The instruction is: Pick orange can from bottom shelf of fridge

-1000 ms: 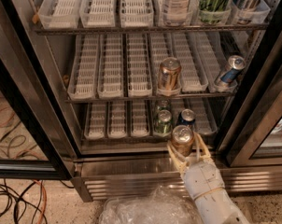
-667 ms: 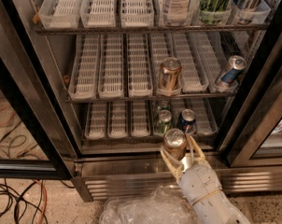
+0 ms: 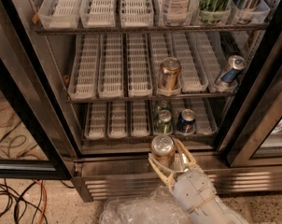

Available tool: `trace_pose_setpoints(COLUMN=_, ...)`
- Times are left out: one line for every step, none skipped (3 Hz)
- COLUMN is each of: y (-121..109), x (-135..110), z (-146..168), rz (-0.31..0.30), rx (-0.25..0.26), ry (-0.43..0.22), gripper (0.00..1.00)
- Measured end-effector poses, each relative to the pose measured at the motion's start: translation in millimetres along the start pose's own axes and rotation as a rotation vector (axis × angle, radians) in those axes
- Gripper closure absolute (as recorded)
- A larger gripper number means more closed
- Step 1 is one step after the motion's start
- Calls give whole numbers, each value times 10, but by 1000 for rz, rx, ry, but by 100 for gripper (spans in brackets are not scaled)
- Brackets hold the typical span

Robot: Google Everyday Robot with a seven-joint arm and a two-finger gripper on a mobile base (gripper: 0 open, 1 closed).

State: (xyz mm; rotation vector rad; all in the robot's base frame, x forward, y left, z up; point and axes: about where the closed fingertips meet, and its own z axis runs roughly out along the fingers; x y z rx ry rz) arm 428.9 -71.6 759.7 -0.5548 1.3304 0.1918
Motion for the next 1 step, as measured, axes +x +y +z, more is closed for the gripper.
trace_pose_setpoints(y=0, x=0, z=0, rz=0, rx=0, ry=0, gripper=100)
